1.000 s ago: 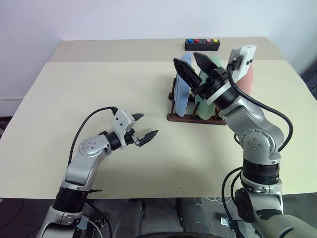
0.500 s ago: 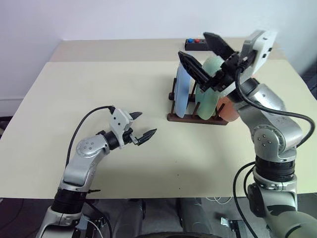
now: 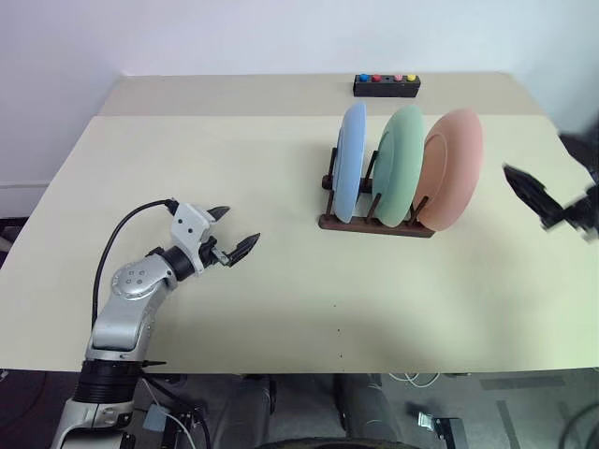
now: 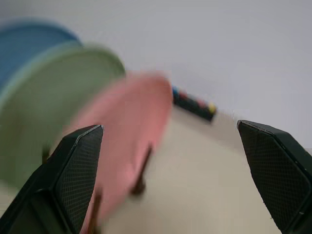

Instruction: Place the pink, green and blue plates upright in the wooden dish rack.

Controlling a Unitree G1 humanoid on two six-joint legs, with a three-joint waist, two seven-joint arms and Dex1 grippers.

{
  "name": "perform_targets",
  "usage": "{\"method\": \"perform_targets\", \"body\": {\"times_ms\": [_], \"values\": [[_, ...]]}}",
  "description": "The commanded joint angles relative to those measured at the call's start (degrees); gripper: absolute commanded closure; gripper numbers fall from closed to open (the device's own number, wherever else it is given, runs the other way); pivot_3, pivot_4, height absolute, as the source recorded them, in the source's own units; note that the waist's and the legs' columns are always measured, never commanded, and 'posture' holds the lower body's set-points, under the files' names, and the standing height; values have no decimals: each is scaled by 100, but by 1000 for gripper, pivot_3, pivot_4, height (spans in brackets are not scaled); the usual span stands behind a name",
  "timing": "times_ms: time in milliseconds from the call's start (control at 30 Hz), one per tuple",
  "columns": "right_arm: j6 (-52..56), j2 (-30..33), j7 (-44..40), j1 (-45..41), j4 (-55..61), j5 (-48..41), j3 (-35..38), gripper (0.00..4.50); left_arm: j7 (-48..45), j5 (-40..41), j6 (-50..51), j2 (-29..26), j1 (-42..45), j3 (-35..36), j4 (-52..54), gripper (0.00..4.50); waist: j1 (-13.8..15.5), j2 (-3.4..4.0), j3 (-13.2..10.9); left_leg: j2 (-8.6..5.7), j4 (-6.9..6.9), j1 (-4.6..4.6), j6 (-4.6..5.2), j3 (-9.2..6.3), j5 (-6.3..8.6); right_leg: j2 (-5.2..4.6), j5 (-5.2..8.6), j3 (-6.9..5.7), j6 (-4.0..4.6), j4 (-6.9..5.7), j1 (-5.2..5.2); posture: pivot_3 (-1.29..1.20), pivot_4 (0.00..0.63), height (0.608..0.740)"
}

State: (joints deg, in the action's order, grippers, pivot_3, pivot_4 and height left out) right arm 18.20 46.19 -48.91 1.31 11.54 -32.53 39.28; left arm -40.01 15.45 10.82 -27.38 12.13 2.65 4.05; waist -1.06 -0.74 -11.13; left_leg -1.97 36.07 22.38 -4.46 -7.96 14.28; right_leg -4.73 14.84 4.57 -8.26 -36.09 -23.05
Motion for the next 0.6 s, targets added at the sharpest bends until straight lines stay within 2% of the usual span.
{"method": "perform_targets", "body": {"times_ms": [33,333,600], "values": [[71,14,-580,699,239,-296,317,24,-147,-62,-180,-48,55,-75,-102,0,-9,3,2,0,1,0,0,1,0,0,0,1,0,0,0,0,150,740],[-396,-431,-550,1069,-199,203,-507,24,-205,-287,-591,137,-264,-337,-367,0,13,3,3,0,7,-4,0,3,0,0,1,3,-1,3,7,0,150,740],[-459,-471,-619,598,-783,310,-1059,24,51,-423,-1033,274,-538,-277,-516,0,22,6,4,0,8,-6,-1,3,0,-1,1,3,-1,2,9,0,150,740]]}}
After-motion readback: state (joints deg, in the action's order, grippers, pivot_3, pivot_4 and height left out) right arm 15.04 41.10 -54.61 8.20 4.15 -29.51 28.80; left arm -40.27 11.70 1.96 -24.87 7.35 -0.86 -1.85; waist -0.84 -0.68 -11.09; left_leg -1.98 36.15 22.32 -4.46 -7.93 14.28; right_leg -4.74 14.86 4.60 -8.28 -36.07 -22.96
